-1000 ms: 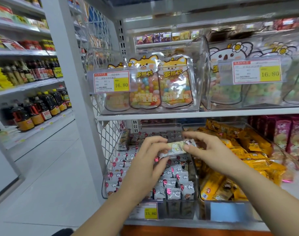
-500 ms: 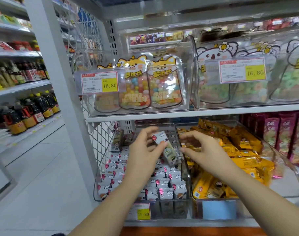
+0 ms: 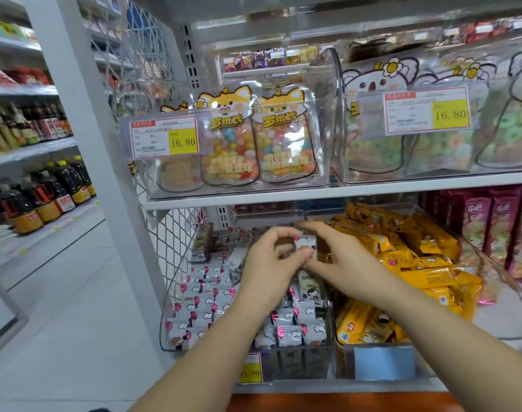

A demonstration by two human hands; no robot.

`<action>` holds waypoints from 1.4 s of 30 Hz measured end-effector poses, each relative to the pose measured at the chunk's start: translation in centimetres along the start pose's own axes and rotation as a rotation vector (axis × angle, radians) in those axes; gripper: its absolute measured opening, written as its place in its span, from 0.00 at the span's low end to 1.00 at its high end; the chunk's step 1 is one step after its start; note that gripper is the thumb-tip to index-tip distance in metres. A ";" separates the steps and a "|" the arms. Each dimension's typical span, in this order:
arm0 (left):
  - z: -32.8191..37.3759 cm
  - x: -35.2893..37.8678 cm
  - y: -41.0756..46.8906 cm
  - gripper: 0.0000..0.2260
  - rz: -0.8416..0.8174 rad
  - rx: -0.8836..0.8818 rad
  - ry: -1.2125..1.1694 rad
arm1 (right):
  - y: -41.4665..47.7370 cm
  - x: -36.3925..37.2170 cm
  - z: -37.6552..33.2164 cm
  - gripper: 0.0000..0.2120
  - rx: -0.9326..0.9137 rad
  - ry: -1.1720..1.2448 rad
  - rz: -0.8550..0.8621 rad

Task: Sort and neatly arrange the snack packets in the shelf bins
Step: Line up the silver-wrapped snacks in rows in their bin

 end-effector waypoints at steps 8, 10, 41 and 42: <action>-3.0 -1.7 -0.1 0.09 -0.137 -0.104 0.702 | 0.0 -2.6 -1.2 0.19 -0.031 -0.055 0.120; -4.2 -0.9 -0.3 0.11 -0.249 -0.131 0.908 | -0.1 -2.1 -1.6 0.19 -0.067 -0.078 0.097; -4.7 -1.4 0.4 0.03 -0.169 -0.071 0.980 | 0.3 5.5 0.0 0.04 0.025 -1.024 -0.376; -4.7 -1.4 0.3 0.04 -0.180 -0.078 0.974 | 0.2 5.6 0.2 0.06 0.020 -1.025 -0.394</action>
Point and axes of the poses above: each hand's wrist, its own y-axis towards the middle knuckle, its own x-axis out of the palm, z = x × y, the point moved 9 cm from there along y, towards the middle knuckle, and after that the axes turned 8 degrees about -y, right-handed, at the moved point
